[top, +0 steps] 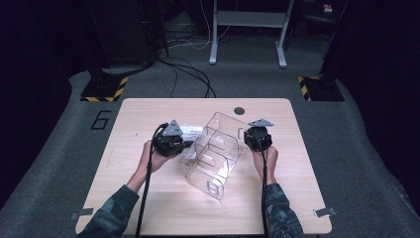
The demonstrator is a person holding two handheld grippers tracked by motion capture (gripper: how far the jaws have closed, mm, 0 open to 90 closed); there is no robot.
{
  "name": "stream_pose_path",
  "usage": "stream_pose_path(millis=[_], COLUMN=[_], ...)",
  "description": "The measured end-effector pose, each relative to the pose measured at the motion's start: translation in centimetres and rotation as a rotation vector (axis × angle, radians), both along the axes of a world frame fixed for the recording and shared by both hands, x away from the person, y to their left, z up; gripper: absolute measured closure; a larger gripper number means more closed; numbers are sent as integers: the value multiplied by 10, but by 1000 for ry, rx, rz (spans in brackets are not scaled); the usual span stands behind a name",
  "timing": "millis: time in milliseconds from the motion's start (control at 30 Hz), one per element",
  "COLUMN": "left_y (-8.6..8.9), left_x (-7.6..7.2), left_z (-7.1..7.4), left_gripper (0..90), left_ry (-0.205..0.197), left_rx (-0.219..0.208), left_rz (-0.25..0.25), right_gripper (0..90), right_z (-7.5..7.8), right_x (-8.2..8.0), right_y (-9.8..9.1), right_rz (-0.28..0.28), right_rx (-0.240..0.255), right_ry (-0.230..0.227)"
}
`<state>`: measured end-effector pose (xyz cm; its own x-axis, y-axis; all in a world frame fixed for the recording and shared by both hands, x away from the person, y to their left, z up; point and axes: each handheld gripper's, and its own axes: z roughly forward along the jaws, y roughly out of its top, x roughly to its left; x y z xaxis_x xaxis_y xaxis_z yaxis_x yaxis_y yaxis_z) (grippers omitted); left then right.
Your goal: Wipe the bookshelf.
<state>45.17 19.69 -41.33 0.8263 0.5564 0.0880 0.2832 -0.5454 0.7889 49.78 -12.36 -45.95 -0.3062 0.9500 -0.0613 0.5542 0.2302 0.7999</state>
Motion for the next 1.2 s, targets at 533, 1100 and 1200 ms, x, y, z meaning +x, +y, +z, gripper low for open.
stream_pose_path(millis=[533, 1100, 1200], left_y=[6, 7, 14], left_x=[16, 4, -9], left_z=[-11, -20, -23], left_gripper=[835, 836, 835], left_ry=[41, 51, 80], left_rx=[-27, 21, 12], left_rz=[124, 122, 93], right_gripper=[720, 720, 720], right_z=[1, 0, 0], right_x=[1, 1, 1], right_y=[3, 3, 3], right_rz=[23, 7, 8], right_rx=[-14, -2, -2], right_ry=[5, 2, 2])
